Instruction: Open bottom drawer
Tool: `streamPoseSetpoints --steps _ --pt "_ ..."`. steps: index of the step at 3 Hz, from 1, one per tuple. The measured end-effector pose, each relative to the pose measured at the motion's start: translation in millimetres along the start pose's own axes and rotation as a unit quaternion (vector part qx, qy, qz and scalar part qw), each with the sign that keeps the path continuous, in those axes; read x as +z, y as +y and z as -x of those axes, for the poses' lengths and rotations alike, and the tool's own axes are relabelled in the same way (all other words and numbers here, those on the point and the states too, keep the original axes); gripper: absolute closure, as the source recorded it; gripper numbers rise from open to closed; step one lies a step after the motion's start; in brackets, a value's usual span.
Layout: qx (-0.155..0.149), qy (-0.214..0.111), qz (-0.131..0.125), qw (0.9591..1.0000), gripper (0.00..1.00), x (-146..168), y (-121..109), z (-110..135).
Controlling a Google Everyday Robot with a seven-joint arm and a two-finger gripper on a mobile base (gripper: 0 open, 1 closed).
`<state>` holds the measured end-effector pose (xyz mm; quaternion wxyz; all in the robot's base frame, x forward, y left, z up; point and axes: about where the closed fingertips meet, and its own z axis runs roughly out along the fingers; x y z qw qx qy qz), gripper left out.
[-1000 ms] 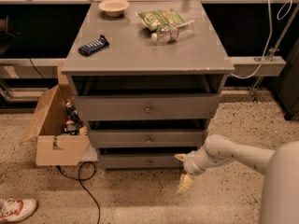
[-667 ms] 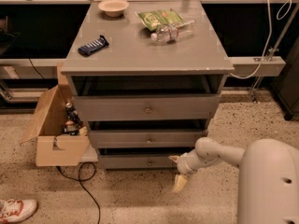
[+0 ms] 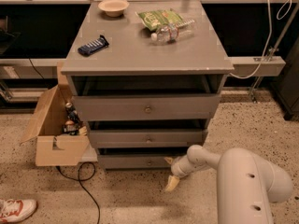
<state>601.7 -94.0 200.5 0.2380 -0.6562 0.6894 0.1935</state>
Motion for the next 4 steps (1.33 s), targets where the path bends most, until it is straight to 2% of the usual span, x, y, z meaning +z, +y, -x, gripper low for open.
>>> streamPoseSetpoints --steps 1,2,3,4 --pt "-0.003 0.0 -0.049 0.9988 0.0 11.0 -16.2 -8.3" --pt "-0.015 -0.001 -0.092 0.9957 0.0 4.7 -25.1 -5.4" --pt "-0.03 -0.002 -0.117 0.9927 0.0 -2.8 -26.5 4.5" --pt "-0.042 0.003 -0.12 0.9919 0.0 -0.9 -29.8 2.7"
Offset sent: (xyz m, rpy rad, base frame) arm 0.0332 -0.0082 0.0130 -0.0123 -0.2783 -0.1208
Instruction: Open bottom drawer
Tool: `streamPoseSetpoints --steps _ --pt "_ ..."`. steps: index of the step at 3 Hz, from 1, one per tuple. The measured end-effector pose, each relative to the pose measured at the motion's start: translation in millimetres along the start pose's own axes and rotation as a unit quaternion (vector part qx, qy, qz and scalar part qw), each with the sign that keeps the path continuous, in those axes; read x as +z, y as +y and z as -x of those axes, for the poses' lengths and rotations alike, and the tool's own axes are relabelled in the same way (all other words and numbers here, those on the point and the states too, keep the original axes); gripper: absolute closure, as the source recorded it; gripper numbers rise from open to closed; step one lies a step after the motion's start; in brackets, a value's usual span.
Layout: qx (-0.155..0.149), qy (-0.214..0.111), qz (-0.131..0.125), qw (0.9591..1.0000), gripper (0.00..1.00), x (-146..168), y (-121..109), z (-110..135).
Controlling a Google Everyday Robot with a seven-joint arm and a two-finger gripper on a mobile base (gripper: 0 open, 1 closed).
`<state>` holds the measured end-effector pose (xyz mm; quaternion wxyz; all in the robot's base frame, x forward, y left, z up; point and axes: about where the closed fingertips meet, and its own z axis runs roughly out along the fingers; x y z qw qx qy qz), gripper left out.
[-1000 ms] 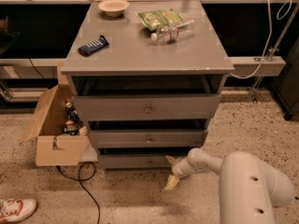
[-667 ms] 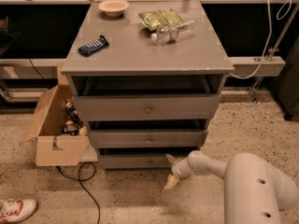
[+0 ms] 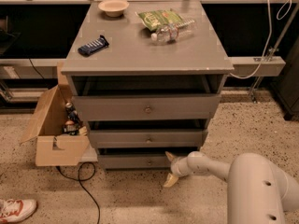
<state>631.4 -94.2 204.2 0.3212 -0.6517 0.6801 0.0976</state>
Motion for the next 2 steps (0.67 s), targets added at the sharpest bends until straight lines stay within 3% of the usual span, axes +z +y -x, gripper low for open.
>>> streamPoseSetpoints --steps 2 --pt "-0.065 0.007 -0.013 0.9978 0.0 20.0 -22.8 -15.0"
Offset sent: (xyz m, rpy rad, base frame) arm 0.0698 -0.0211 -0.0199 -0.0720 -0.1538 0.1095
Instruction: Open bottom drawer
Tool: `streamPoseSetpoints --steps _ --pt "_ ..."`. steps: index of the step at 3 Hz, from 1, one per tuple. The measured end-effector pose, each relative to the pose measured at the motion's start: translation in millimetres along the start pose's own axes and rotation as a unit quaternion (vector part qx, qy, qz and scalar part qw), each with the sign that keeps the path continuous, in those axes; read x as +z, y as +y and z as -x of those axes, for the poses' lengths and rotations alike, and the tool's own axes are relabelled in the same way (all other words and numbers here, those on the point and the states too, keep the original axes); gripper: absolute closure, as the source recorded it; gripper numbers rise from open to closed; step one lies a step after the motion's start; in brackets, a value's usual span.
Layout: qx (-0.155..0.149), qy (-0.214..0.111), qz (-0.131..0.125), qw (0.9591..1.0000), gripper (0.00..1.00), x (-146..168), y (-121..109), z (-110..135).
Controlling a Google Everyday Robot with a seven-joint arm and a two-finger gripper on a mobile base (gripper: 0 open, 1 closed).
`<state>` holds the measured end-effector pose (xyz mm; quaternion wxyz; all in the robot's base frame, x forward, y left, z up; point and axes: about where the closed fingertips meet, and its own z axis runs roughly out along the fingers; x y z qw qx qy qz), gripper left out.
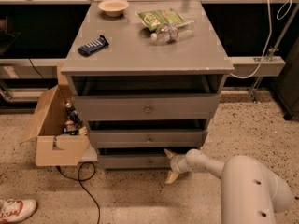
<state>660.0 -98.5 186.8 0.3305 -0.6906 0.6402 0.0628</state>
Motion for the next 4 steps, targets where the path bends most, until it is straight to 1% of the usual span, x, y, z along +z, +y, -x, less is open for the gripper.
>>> streamPoseSetpoints --steps 1,2,3,4 --pt "-0.012 -0.001 0.003 0.9999 0.0 12.7 -16.8 -9.9" --pt "-0.021 0.003 0.009 0.9997 0.16 22.7 -26.8 -15.1" --pt "-0.018 0.007 0.024 0.9995 0.39 31.0 -20.1 -20.7" --pt "-0.004 0.016 0.037 0.9992 0.63 30.8 -7.2 -30.0"
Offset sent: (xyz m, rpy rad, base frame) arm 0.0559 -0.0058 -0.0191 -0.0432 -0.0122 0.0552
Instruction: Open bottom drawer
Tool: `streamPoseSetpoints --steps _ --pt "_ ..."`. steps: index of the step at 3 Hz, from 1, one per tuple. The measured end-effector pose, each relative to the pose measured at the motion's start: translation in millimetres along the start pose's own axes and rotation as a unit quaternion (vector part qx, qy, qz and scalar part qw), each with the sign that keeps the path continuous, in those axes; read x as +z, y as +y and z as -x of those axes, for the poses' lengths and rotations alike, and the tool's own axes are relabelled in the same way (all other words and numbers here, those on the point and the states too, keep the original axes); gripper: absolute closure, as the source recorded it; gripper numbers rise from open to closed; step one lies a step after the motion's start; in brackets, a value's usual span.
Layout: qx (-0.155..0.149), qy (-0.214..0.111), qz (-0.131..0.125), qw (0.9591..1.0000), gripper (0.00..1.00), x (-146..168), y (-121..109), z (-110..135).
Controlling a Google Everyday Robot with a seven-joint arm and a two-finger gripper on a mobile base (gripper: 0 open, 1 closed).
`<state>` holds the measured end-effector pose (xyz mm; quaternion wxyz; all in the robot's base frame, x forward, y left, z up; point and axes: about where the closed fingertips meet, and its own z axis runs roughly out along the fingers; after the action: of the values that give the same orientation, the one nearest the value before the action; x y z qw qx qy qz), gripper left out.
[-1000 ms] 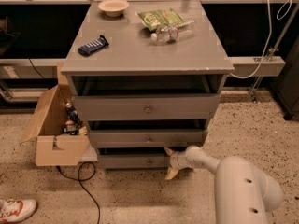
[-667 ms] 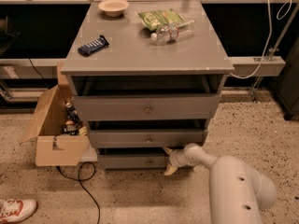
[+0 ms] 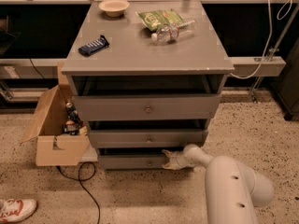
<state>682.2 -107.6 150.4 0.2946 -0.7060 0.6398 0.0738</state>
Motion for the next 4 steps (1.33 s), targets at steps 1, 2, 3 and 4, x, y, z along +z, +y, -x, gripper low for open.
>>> streamPoseSetpoints --steps 1,2,3,4 --pt "0.0 0.0 0.0 1.0 0.85 -4.7 -2.3 4.2" --pt "0.0 0.0 0.0 1.0 1.0 -9.4 -4.1 7.0" --pt "-0.002 -0.013 0.001 0.9999 1.0 -19.1 -4.2 15.4" --pt "-0.002 -0.013 0.002 0.9999 0.87 -19.1 -4.1 15.5"
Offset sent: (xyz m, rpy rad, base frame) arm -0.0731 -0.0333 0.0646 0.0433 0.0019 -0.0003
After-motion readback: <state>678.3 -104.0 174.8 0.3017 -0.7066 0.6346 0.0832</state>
